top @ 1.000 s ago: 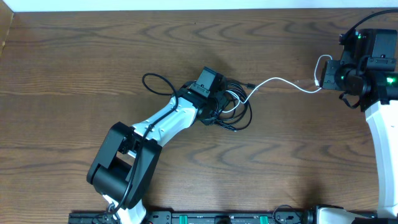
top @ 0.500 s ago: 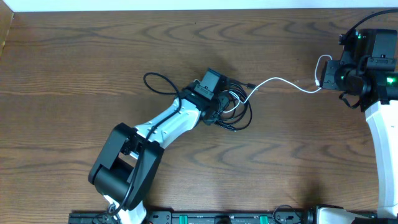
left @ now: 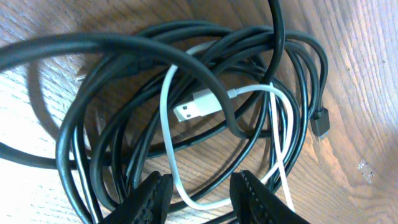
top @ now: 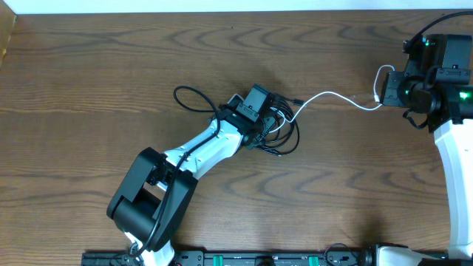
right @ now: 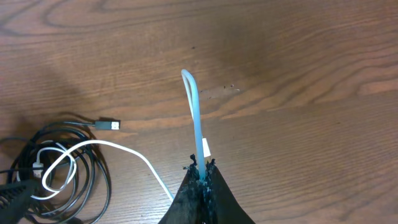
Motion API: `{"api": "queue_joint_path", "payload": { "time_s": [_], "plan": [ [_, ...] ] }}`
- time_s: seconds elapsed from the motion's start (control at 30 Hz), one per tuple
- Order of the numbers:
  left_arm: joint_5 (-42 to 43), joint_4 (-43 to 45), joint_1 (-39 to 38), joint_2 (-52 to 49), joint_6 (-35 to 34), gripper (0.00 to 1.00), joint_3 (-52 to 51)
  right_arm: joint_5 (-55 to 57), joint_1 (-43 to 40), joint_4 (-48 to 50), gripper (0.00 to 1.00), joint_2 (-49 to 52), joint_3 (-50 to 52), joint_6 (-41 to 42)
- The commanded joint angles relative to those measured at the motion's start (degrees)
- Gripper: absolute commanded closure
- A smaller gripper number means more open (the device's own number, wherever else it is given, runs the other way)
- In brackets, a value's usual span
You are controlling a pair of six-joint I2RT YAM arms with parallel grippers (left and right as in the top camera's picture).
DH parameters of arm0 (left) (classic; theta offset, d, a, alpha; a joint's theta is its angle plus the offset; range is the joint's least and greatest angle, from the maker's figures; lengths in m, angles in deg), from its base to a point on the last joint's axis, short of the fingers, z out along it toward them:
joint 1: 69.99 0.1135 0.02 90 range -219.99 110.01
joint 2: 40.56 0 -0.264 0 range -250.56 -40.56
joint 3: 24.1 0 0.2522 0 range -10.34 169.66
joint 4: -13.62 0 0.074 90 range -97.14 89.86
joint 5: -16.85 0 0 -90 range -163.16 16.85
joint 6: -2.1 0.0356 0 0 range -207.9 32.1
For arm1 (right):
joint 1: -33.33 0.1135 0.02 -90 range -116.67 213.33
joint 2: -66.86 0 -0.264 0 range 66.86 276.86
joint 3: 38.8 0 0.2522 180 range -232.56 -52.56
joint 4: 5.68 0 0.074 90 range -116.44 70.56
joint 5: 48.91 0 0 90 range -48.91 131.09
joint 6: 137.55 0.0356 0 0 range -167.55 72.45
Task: Untangle cables
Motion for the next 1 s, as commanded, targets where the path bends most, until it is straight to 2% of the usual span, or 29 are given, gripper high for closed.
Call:
{"api": "queue_joint_path", "payload": {
  "time_s": [0.0, 0.13, 0.8, 0.87, 0.97],
  "plan": [
    [-2.49, -0.09, 0.09, -0.74, -0.33, 0.62, -0.85, -0.39, 0.0, -0.22, 0.99, 0.22, 0.17, 0.48],
    [-3.1, -0.09, 0.09, -0.74, -0.33, 0.67, -1.36, -0.39, 0.0, -0.24, 0.99, 0.22, 0.17, 0.48],
    [-3.5, 0.42, -0.55, -2.71, -0.33, 0.67, -1.36, -1.25, 0.0, -0.24, 0.99, 0.22, 0.17, 0.48],
    [-3.48, 0.59, -0.55, -2.71, -0.33, 0.74, -1.36, -1.22, 0.0, -0.24, 0.99, 0.22, 0.17, 0.46],
    [-3.48, 0.59, -0.55, -2.69, -0.33, 0.91, -1.36, -1.25, 0.0, -0.24, 0.99, 0.22, 0.17, 0.46]
  ]
}}
